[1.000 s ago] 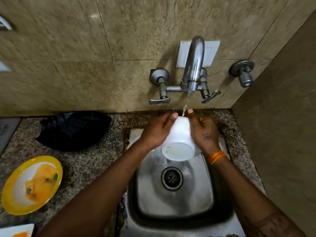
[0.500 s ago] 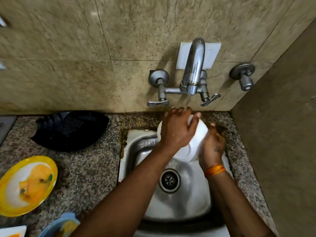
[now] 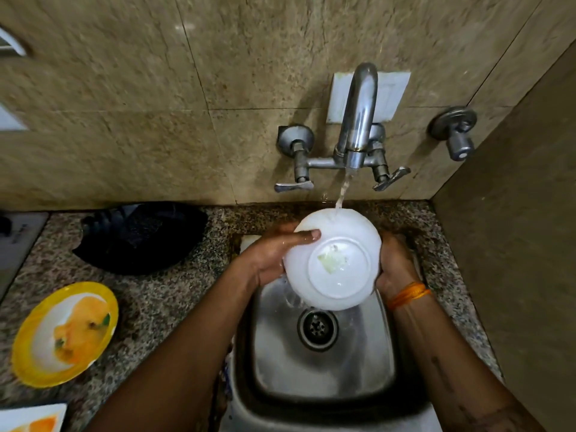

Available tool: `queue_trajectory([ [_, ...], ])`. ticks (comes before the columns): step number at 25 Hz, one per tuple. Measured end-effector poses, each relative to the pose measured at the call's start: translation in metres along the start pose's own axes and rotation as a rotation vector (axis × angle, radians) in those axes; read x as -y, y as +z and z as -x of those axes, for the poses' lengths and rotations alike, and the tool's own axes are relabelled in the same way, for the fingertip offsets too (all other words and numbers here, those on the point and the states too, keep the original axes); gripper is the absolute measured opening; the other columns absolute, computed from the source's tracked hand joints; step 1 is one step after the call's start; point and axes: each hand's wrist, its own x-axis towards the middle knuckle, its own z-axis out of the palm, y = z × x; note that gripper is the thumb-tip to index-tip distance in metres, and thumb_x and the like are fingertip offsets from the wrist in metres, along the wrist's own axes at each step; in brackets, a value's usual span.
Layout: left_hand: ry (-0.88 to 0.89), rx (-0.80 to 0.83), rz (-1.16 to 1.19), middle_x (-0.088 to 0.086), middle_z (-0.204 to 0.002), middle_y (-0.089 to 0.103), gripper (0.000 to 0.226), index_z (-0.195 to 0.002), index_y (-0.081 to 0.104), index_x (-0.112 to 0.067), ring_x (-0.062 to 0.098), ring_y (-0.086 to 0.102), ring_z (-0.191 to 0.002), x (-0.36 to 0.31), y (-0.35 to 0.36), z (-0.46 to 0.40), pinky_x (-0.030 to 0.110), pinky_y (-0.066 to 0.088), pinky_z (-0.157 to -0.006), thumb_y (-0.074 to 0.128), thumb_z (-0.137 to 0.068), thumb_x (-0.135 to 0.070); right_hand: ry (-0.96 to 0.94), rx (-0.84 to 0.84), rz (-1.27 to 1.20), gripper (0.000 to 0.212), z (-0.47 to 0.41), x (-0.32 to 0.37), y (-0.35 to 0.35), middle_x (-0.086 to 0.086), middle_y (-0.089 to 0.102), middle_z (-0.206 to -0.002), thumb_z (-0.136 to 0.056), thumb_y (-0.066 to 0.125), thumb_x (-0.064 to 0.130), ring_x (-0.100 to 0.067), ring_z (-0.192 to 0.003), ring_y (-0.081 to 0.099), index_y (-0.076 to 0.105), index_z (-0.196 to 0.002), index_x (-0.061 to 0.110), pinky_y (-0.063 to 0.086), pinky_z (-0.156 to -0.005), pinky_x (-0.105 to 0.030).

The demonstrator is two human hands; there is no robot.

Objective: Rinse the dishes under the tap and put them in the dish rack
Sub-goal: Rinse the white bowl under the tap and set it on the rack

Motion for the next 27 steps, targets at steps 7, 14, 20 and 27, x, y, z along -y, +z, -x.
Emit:
queue_trajectory([
  [7,0.063,-0.206,0.302,0.018,-0.121,0.074,0.041,-0.13,0.068,-0.008,0.032,0.073,-0.106,0.023,0.041,0.019,0.04,0.062,-0.081,0.07,-0.092,-0.023,-0.922,0.039,1.023,0.049,0.02,0.016,0.051,-0.017,0.072,-0.11,-0.101,0.034,0.042,-0.033,-0.109,0.064,0.072,-0.101,0.011,0.048,-0.096,-0.046],
  [14,0.08,-0.32,0.554,0.02,-0.124,0.072,0.048,-0.133,0.063,-0.006,0.036,0.071,-0.113,0.009,0.011,0.019,0.05,0.057,-0.092,0.058,-0.097,-0.038,-1.207,0.428,1.617,0.087,0.052,-0.032,0.018,-0.01,-0.001,-0.172,-0.101,0.019,0.068,-0.021,-0.159,-0.003,0.002,-0.163,0.01,0.003,-0.129,-0.043],
  [20,0.095,-0.304,0.545,0.021,-0.123,0.072,0.045,-0.131,0.065,-0.004,0.036,0.071,-0.111,0.01,0.031,0.013,0.054,0.057,-0.095,0.059,-0.098,-0.034,-1.01,0.283,1.558,0.09,0.049,-0.021,0.022,-0.012,-0.006,-0.171,-0.098,0.014,0.07,-0.024,-0.159,-0.008,-0.002,-0.163,0.009,0.0,-0.129,-0.044],
  [27,0.043,-0.4,0.8,0.02,-0.096,0.079,0.041,-0.119,0.066,-0.005,0.039,0.075,-0.09,0.028,0.046,0.007,0.048,0.06,-0.075,0.054,-0.1,-0.04,-0.929,0.109,1.306,0.079,0.066,-0.046,0.0,-0.013,0.009,-0.171,-0.104,0.031,0.056,-0.025,-0.159,0.006,0.011,-0.162,0.007,0.012,-0.129,-0.045],
])
